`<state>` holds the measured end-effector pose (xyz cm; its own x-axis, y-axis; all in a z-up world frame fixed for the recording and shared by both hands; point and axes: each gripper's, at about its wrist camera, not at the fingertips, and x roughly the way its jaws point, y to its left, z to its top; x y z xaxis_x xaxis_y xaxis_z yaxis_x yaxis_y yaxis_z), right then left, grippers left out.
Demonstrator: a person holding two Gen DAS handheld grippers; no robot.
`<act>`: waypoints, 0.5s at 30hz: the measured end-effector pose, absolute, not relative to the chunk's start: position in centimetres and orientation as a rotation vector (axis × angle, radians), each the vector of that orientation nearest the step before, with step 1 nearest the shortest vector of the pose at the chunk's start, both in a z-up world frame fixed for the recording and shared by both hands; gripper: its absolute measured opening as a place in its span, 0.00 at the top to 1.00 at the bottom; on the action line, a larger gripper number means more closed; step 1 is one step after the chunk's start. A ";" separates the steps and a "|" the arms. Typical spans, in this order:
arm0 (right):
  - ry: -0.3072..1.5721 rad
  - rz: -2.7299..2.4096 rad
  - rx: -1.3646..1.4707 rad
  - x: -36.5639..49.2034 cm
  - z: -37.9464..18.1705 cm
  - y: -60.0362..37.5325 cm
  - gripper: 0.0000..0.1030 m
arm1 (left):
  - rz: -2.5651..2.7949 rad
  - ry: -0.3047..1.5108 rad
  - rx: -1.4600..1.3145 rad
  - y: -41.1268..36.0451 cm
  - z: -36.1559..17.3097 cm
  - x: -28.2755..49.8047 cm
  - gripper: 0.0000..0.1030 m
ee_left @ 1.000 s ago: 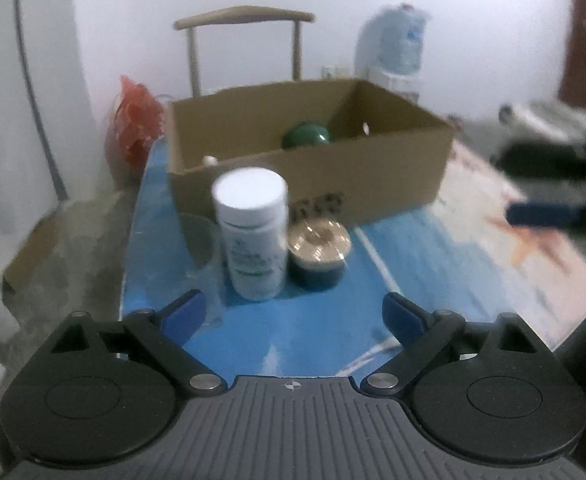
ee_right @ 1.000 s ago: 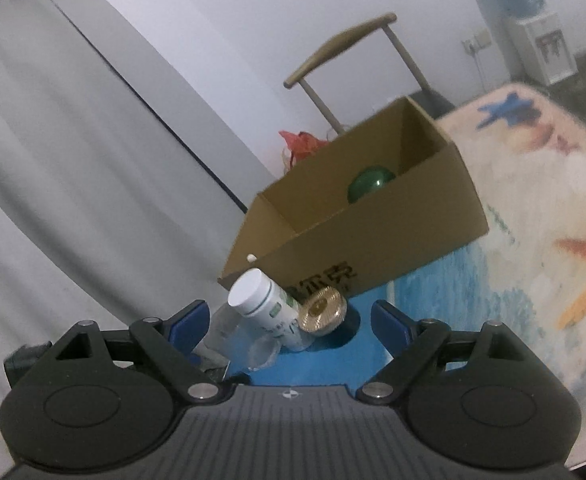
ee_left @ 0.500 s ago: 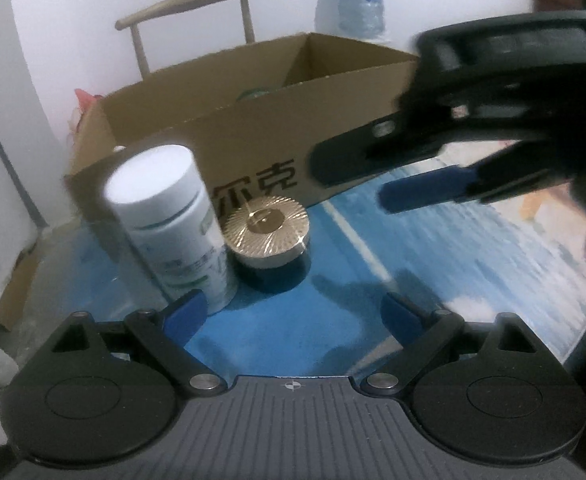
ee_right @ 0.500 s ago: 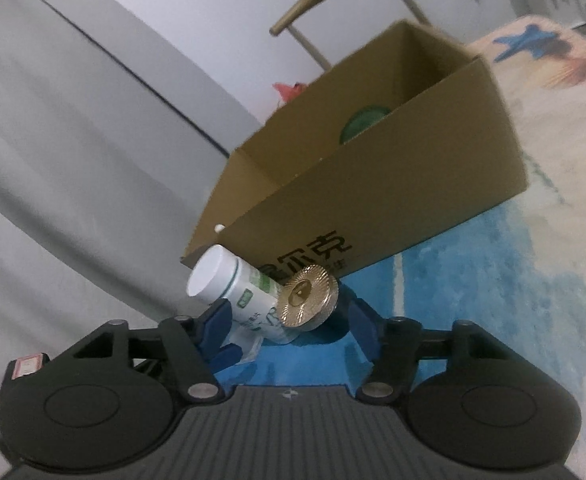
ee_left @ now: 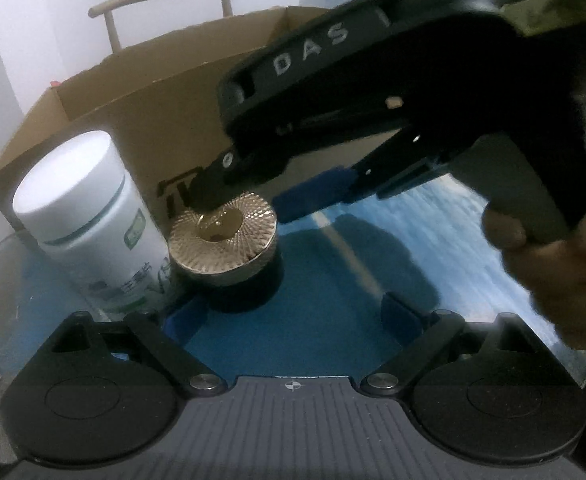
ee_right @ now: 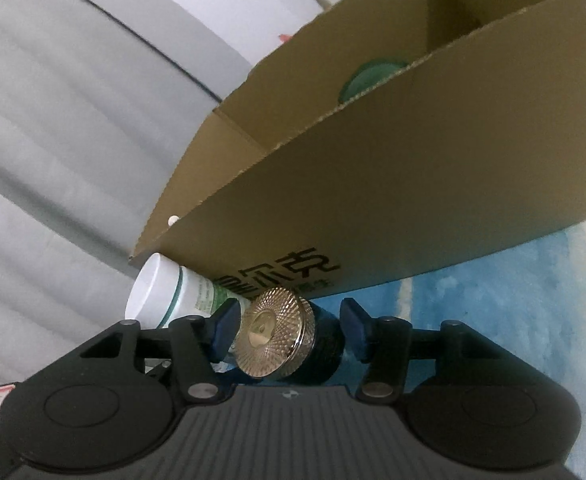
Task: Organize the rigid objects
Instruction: 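Close the right gripper on the gold-lidded jar's lid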
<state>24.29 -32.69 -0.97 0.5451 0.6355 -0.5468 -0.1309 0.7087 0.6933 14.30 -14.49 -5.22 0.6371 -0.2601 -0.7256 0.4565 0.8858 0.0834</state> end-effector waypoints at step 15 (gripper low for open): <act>0.874 0.445 0.652 20.1 -0.4 -36.1 0.43 | -0.582 0.716 0.336 -17.3 -3.9 11.3 0.08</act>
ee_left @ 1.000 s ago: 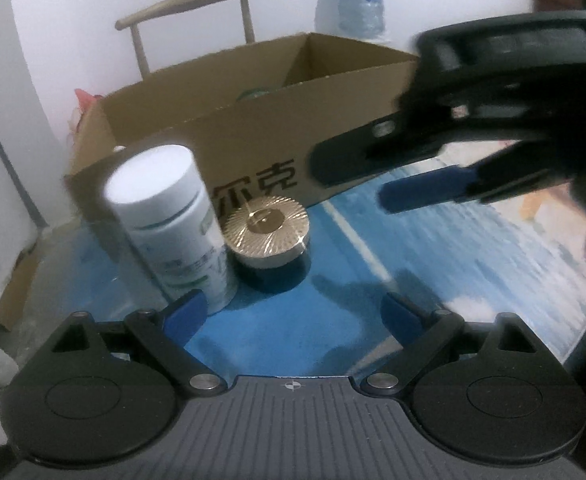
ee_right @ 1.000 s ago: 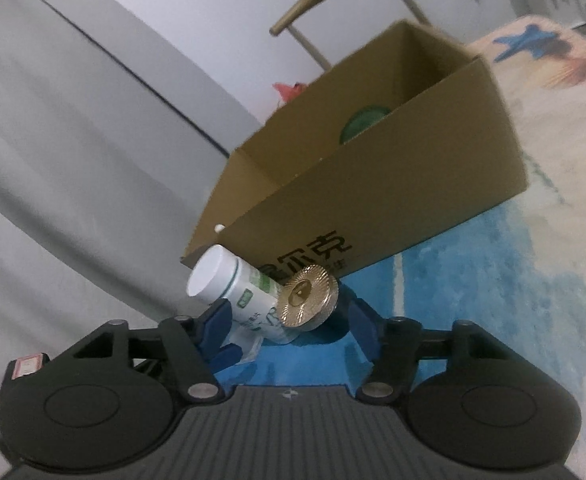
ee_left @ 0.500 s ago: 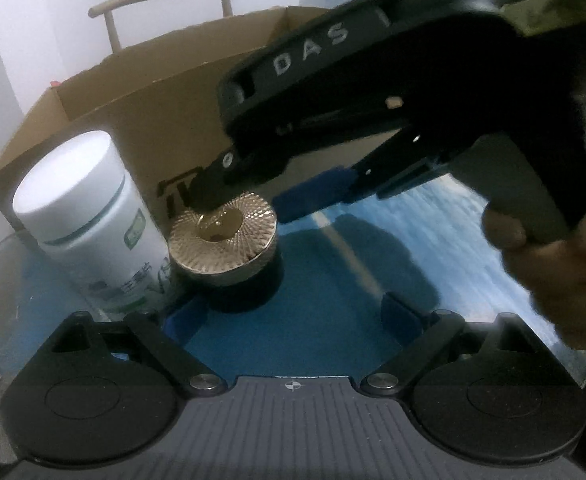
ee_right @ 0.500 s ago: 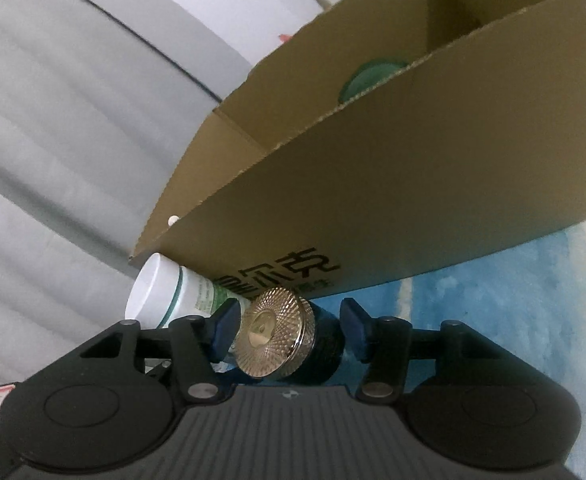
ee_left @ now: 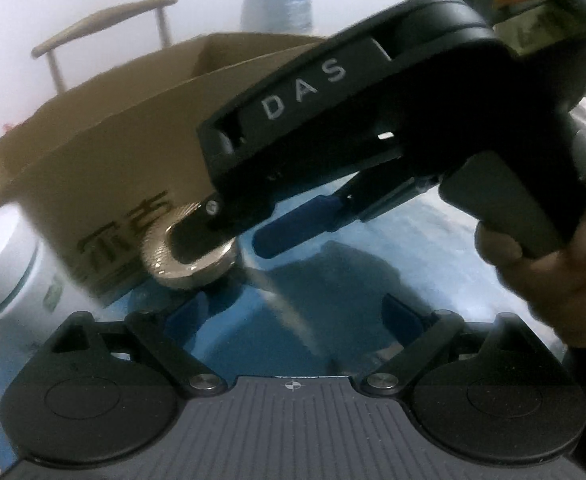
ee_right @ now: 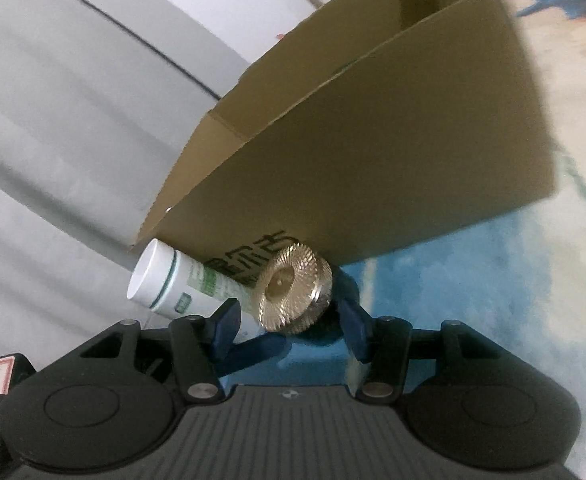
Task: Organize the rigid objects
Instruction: 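Close the right gripper on the gold-lidded jar's lid, then lift the gold-lidded jar off the table with the right gripper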
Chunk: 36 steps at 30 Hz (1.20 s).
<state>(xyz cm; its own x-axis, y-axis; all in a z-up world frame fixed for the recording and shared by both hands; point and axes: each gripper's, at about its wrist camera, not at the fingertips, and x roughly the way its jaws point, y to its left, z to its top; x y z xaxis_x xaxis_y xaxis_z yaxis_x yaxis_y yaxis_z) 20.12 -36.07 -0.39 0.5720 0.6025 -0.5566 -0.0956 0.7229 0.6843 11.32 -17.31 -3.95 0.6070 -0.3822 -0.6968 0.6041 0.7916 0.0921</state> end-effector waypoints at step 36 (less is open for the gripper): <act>0.866 0.282 0.733 15.2 -0.5 -40.5 0.43 | -0.689 0.703 0.447 -21.6 -4.5 3.9 0.08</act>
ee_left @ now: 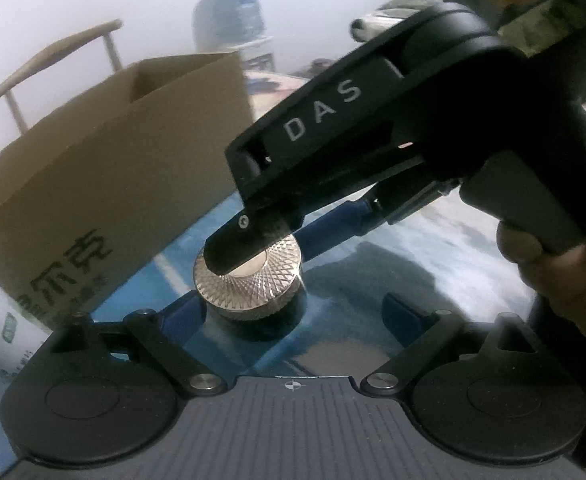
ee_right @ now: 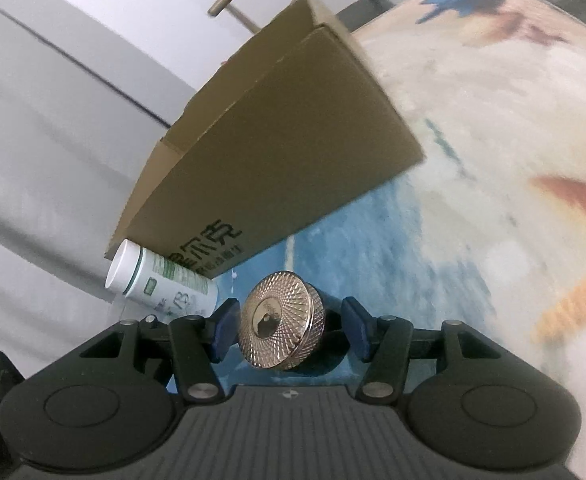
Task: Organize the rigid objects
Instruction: 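Lift the gold-lidded jar off the table with the right gripper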
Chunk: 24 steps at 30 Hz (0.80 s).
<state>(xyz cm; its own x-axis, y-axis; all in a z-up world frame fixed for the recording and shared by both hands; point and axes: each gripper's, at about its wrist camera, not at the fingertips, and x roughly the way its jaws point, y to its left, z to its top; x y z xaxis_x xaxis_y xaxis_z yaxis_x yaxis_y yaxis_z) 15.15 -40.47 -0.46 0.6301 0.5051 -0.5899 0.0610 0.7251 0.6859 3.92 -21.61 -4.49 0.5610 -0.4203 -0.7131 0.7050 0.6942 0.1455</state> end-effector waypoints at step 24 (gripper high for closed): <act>0.829 0.235 0.777 14.1 -1.0 -41.1 0.43 | -0.661 0.696 0.486 -21.6 -4.9 6.1 0.18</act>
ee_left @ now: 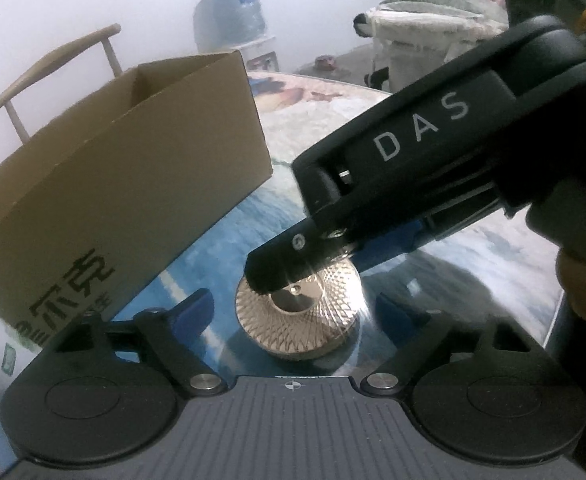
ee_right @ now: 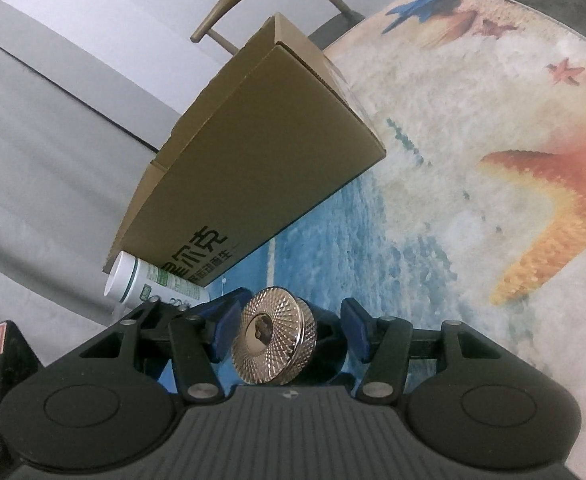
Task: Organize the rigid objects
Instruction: 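Lift the gold-lidded jar off the table with the right gripper, then carry the jar with the right gripper over the box and lower it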
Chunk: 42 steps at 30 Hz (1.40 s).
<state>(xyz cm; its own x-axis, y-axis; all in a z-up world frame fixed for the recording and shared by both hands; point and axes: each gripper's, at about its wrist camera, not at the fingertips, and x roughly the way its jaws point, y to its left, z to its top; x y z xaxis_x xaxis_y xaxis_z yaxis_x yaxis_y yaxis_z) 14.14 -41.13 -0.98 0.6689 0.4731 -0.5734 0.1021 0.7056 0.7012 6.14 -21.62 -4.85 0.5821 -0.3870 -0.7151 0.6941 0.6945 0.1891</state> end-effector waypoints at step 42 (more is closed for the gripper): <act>0.624 0.434 0.535 21.3 12.9 -35.4 0.48 | -0.490 0.490 0.392 -18.3 8.5 15.7 0.44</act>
